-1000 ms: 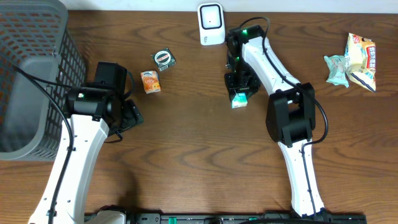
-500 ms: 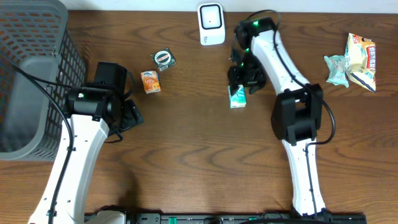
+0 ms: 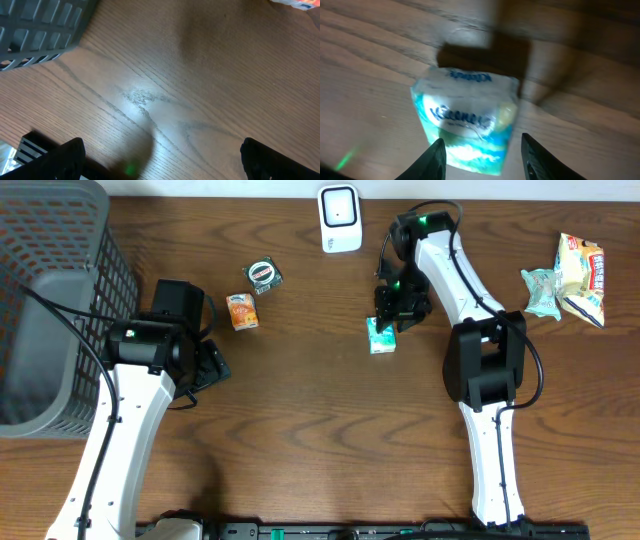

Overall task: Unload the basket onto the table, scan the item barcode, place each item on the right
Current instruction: 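Lift and rotate the Kleenex pack in the right gripper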

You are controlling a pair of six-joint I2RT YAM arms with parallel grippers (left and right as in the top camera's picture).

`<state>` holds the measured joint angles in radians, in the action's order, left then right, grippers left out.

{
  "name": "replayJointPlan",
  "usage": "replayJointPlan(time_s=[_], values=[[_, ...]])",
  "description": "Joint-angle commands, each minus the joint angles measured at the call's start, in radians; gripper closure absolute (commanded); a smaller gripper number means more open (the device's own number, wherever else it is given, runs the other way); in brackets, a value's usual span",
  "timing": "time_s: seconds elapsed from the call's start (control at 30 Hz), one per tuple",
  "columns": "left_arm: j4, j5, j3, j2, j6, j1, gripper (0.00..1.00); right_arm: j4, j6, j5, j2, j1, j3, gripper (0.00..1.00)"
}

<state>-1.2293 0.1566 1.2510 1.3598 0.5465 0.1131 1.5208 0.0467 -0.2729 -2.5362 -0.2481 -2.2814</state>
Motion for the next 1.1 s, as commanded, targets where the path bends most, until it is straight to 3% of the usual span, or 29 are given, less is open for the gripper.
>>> replayJointPlan(time_s=[0.0,0.1,0.3,0.5,0.7,0.93,1.07], values=[[-0.003,0.010,-0.004,0.001,0.005,-0.003,0.03,-0.020,-0.027,-0.069,0.027,0.002,0.035,0.57],[-0.003,0.010,-0.004,0.001,0.005,-0.003,0.02,-0.042,-0.026,-0.071,0.027,0.000,0.069,0.57],[-0.003,0.010,-0.004,0.001,0.005,-0.003,0.03,-0.108,-0.026,-0.070,0.027,0.001,0.154,0.68],[-0.003,0.010,-0.004,0.001,0.005,-0.003,0.02,-0.124,-0.026,-0.071,0.030,0.004,0.168,0.99],[-0.003,0.010,-0.004,0.001,0.005,-0.003,0.03,-0.093,-0.037,-0.139,0.073,0.040,0.119,0.99],[-0.003,0.010,-0.004,0.001,0.005,-0.003,0.02,-0.076,-0.290,-0.452,0.167,0.071,0.117,0.99],[-0.003,0.010,-0.004,0.001,0.005,-0.003,0.02,0.006,-0.582,-0.732,0.193,0.071,0.117,0.99]])
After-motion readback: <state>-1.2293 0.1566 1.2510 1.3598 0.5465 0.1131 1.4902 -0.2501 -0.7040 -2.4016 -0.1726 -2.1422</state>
